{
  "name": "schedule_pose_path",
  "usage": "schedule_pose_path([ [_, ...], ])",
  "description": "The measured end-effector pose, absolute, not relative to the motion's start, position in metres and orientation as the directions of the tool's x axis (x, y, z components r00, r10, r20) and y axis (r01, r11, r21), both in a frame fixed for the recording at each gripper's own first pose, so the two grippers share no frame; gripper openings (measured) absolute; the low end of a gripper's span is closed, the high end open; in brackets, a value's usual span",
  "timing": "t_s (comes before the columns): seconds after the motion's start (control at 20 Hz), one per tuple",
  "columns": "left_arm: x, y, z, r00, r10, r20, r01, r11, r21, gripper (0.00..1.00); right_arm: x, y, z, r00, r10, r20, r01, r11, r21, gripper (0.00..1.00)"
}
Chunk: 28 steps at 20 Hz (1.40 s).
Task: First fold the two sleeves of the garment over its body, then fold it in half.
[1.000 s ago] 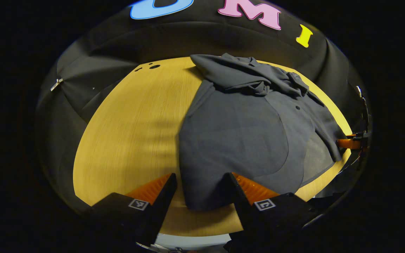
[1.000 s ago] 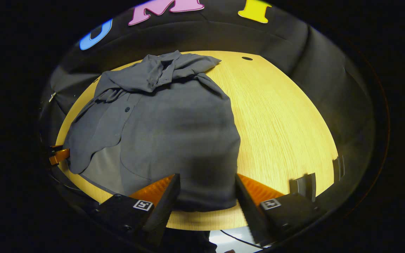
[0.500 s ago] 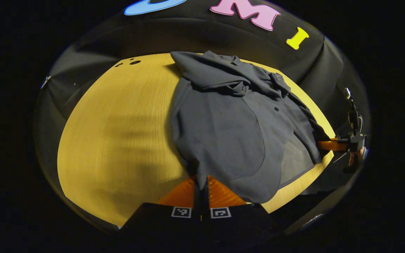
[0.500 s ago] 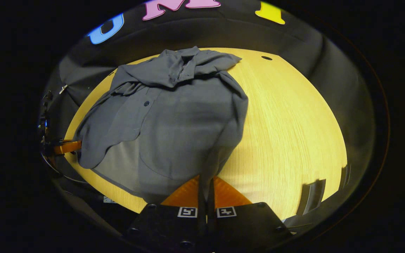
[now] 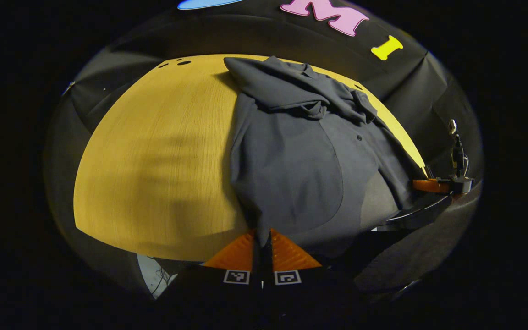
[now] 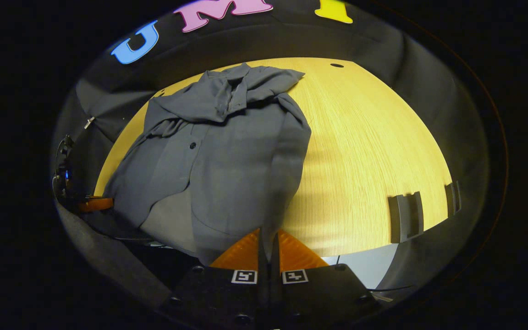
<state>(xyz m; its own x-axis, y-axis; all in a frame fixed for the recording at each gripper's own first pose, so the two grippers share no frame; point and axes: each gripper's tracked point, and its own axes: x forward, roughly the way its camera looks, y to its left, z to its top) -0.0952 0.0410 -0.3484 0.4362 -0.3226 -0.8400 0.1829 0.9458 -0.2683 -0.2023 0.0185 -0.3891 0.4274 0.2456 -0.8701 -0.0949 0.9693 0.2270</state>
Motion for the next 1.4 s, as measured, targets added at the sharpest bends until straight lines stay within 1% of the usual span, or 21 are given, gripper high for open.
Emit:
schedule_pose_path([
  [0.15,-0.082,0.036,-0.32,0.465,-0.364,-0.807,0.151,0.931,-0.333,0.05,-0.176,0.024,-0.358,0.515,0.273,-0.813,-0.075,0.959,0.274,0.06],
  [0.3,-0.041,0.04,-0.283,0.551,-0.377,-0.744,0.147,0.922,-0.358,0.05,-0.137,0.027,-0.32,0.608,0.298,-0.736,-0.093,0.947,0.307,0.05],
  [0.35,-0.025,0.04,-0.268,0.584,-0.377,-0.719,0.149,0.92,-0.361,0.05,-0.123,0.029,-0.308,0.637,0.305,-0.708,-0.101,0.944,0.316,0.0],
  [0.4,-0.013,0.041,-0.255,0.61,-0.379,-0.695,0.158,0.918,-0.363,0.06,-0.11,0.029,-0.296,0.664,0.308,-0.682,-0.107,0.941,0.321,0.0],
  [0.45,0.003,0.041,-0.241,0.632,-0.385,-0.672,0.17,0.915,-0.365,0.05,-0.097,0.029,-0.285,0.689,0.31,-0.655,-0.109,0.938,0.329,0.05],
  [0.5,0.016,0.039,-0.229,0.652,-0.395,-0.647,0.181,0.91,-0.374,0.02,-0.085,0.034,-0.273,0.711,0.324,-0.624,-0.119,0.93,0.347,0.05],
  [0.55,0.029,0.038,-0.22,0.664,-0.401,-0.631,0.183,0.905,-0.383,0.06,-0.072,0.039,-0.263,0.728,0.332,-0.599,-0.127,0.925,0.359,0.05],
  [0.7,0.072,0.037,-0.198,0.715,-0.404,-0.57,0.184,0.896,-0.404,0.06,-0.04,0.039,-0.251,0.764,0.321,-0.56,-0.133,0.927,0.35,0.05],
  [1.0,0.144,0.034,-0.171,0.785,-0.382,-0.488,0.209,0.905,-0.371,0.05,0.031,0.04,-0.237,0.823,0.285,-0.491,-0.12,0.933,0.341,0.05],
  [1.15,0.17,0.038,-0.165,0.802,-0.364,-0.473,0.197,0.91,-0.365,0.05,0.062,0.038,-0.238,0.834,0.269,-0.482,-0.117,0.94,0.321,0.05],
  [1.4,0.216,0.042,-0.174,0.819,-0.329,-0.47,0.168,0.921,-0.353,0.05,0.112,0.033,-0.248,0.845,0.244,-0.475,-0.094,0.944,0.317,0.05],
])
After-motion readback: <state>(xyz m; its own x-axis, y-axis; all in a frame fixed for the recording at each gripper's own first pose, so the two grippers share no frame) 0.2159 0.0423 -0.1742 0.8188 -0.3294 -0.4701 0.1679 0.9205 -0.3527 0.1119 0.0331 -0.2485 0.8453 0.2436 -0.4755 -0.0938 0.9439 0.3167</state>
